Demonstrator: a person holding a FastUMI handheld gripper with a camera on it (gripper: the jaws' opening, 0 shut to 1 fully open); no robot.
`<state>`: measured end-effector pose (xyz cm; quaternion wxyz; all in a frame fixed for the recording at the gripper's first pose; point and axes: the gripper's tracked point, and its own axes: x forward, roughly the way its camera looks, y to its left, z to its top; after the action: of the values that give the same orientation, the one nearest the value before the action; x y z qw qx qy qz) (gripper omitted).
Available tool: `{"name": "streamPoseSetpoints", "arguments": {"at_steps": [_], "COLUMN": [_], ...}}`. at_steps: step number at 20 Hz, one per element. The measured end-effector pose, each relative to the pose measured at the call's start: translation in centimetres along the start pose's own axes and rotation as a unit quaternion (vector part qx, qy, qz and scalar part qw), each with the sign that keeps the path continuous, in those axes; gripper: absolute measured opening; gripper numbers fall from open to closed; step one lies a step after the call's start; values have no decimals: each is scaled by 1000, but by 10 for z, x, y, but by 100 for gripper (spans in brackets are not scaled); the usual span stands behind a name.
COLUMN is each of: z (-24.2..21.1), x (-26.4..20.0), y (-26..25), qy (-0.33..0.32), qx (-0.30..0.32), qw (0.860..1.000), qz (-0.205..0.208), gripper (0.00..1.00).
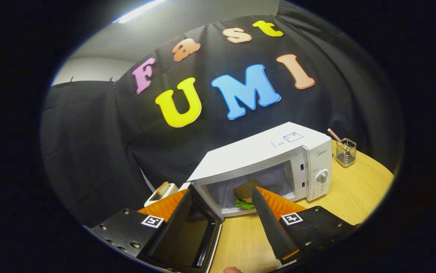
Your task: Open the microwave, put the food inside, and close the microwave door.
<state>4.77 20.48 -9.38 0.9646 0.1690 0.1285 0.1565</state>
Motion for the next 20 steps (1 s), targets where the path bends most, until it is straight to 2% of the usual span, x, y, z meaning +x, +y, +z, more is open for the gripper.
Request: {"name": "streamPoseSetpoints", "arguments": {"at_steps": [3,8,11,20], "z": [3,-2,-5,-46], "x": [-14,-34,-43,-77], "y": [27,76,104,195], "qy": [-5,-2,-1,5], "qx": [-35,-39,-65,-130], "qw": [999,995,991,964], "qz": [32,91,121,234], "gripper": [97,97,97,97]}}
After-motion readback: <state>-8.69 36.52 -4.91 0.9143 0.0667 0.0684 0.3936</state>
